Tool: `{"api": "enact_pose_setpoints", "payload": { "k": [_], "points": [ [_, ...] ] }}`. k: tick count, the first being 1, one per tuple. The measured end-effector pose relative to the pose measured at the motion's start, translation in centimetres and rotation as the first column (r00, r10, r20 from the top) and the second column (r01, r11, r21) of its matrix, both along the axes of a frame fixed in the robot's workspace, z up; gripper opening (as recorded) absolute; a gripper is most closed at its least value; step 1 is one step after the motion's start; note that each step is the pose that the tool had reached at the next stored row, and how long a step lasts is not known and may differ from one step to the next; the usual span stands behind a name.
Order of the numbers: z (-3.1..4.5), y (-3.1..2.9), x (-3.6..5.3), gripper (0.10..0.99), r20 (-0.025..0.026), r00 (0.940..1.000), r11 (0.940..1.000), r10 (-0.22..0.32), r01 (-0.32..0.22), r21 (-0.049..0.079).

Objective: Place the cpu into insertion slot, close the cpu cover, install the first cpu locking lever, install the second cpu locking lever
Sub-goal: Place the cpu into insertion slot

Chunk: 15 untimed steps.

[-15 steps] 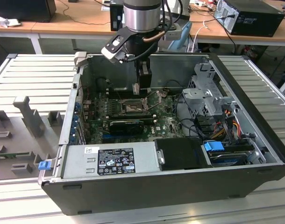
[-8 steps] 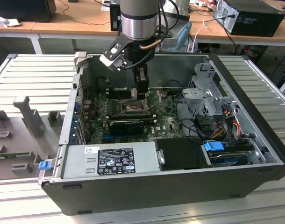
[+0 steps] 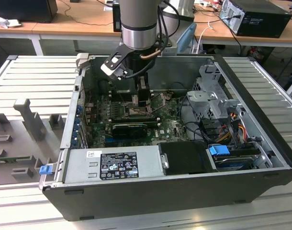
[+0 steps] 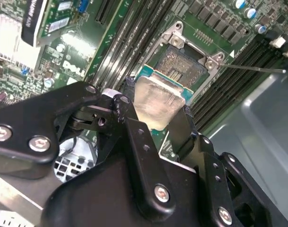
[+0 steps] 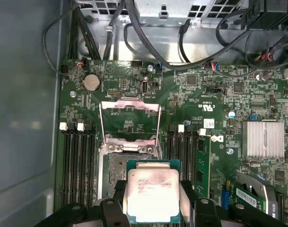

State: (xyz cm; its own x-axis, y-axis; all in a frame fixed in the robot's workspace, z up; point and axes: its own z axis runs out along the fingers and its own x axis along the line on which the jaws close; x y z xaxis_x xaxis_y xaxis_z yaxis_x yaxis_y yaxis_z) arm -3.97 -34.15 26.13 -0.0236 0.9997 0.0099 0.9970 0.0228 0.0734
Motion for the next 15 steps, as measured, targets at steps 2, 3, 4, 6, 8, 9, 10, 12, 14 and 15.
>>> {"api": "enact_pose_setpoints", "payload": {
  "k": [2,3,4,6,8,9,10,12,14,15],
  "points": [
    [-0.55,0.15,0.0,0.529,-0.0001,1.0,1.0,0.0,0.0,0.0],
    [-0.72,0.34,0.0,0.529,-0.0001,1.0,1.0,0.0,0.0,0.0],
    [-0.97,0.62,0.0,0.529,0.0,1.0,1.0,0.0,0.0,0.0],
    [-1.6,1.01,0.0,0.529,0.0,0.9999,0.9999,-0.013,0.013,0.0],
    [-1.86,1.23,-0.01,0.529,0.0,0.9999,0.9999,-0.015,0.015,0.0],
    [-2.13,1.32,-0.11,0.529,0.0,0.9999,0.9999,-0.014,0.014,0.0],
    [-2.27,1.35,-0.18,0.529,0.0,0.9999,0.9999,-0.014,0.014,0.0],
    [-2.81,1.52,-0.4,0.529,0.0,0.9999,0.9999,-0.014,0.014,0.0],
    [-3.15,1.69,-0.48,0.529,0.0,0.9999,0.9999,-0.014,0.014,0.0],
    [-3.41,1.8,-0.55,0.529,0.0,0.9999,0.9999,-0.014,0.014,0.0]
  ]
}}
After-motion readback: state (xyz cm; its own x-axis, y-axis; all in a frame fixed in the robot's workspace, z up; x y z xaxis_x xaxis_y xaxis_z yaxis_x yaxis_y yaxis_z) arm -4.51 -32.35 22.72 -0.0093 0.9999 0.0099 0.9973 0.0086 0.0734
